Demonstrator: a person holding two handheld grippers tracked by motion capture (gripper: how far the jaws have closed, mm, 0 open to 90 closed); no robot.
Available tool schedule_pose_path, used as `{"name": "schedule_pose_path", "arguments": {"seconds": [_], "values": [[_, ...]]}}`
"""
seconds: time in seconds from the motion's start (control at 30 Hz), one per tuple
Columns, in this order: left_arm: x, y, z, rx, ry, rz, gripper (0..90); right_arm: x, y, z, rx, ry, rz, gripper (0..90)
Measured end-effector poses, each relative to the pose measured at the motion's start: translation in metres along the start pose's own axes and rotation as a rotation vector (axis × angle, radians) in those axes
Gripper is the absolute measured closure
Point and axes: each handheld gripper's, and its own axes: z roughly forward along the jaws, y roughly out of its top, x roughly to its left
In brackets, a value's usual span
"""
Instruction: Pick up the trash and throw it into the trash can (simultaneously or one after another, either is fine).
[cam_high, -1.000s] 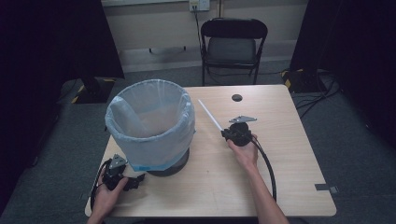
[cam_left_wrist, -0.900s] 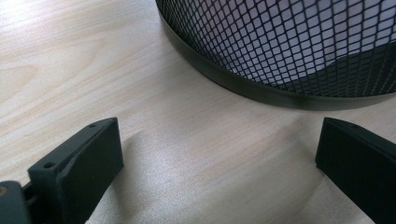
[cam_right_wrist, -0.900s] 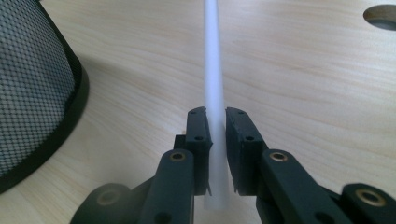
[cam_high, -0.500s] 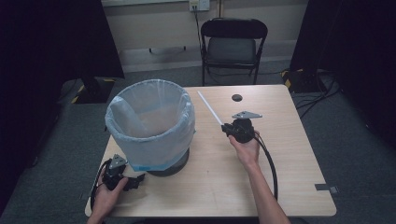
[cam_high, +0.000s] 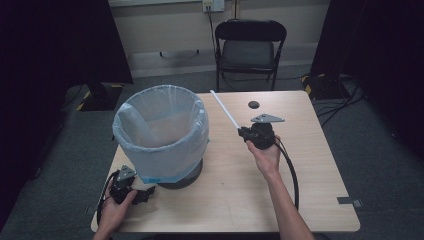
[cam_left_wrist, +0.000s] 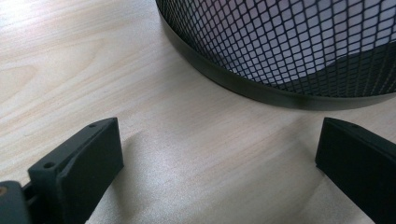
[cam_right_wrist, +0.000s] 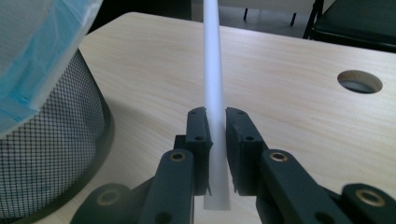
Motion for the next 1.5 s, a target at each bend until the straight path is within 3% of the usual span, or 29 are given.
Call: {"name": "schedule_pose_path", "arguments": {"seconds": [0.5,1.5], "values": [[0.0,0.0,0.0,0.0,0.0,0.0,0.2,0.013,0.021,-0.014,-0.067,0.011,-0.037,80.5],[0.0,0.0,0.0,0.0,0.0,0.0,0.2,0.025,0.069,-0.038,-0.224,0.069,-0.038,80.5]]}}
